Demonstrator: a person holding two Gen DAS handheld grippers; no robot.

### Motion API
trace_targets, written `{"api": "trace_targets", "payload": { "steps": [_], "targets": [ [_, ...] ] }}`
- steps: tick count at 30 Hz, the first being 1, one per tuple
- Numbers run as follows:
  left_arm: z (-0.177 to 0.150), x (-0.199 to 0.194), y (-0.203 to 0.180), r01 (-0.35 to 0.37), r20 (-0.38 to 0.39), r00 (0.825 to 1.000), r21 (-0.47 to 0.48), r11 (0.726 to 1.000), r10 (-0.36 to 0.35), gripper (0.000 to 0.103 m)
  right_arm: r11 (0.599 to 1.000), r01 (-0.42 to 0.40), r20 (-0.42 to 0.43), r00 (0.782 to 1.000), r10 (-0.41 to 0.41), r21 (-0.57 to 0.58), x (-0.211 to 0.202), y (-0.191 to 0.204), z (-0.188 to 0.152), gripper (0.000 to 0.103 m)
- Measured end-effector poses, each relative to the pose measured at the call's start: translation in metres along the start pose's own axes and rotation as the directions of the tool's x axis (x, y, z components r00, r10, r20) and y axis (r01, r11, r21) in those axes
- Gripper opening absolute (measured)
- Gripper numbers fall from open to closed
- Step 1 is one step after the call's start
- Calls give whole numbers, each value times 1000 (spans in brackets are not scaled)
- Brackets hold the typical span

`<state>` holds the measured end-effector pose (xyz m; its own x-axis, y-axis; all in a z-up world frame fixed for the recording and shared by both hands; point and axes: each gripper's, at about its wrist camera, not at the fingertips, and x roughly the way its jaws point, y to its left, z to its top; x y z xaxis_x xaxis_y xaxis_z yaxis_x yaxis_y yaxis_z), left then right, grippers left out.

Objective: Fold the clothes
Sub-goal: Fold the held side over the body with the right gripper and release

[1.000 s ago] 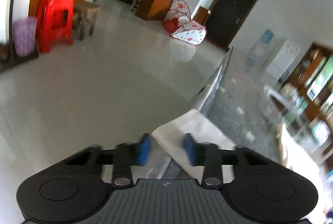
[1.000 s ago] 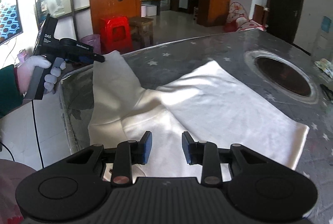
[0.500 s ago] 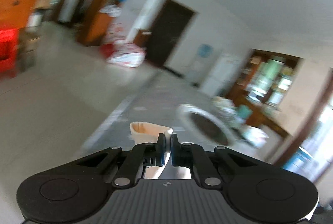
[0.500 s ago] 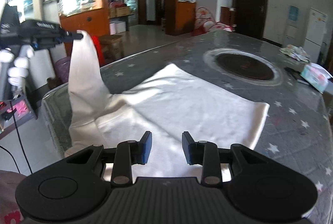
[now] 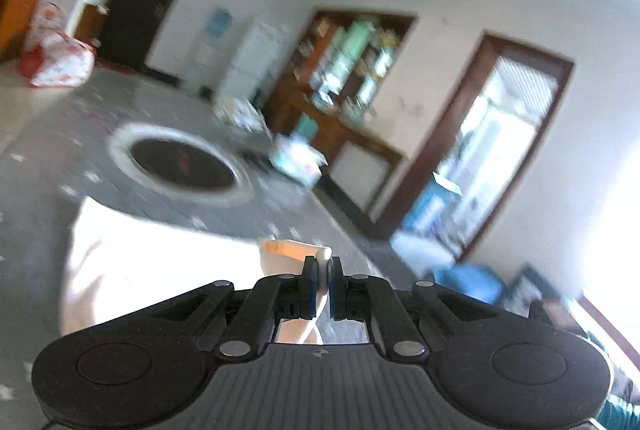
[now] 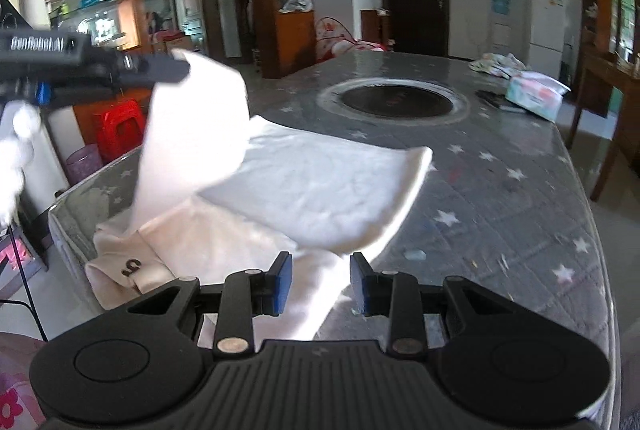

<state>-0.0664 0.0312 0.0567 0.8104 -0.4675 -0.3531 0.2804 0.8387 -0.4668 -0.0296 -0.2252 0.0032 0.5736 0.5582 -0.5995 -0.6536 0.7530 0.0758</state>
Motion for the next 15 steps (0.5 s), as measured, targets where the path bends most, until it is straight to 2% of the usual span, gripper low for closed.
{"api": "trace_targets", "payload": {
  "steps": [4,6,8,12,15],
  "targets": [
    [-16,17,-4,44,-107,994,56,997,-38,17,1000,18,0,1000,-18,14,-3,-5,-2,31],
    [-23,14,-4,28,-117,993,93,995,-17,24,1000,17,-2,1000,-17,9,-1,-4,-1,31],
    [-28,5,2,-7,-110,994,126,992,21,37,1000,16,-5,1000,-16,4,0,-4,1,31],
    [-33,-12,17,-80,-100,990,161,984,97,40,1000,4,-16,1000,-4,-6,8,1,3,31],
    [-39,-21,29,-134,-107,981,222,966,161,40,1000,-16,-29,999,16,-16,14,7,3,31]
  ]
}}
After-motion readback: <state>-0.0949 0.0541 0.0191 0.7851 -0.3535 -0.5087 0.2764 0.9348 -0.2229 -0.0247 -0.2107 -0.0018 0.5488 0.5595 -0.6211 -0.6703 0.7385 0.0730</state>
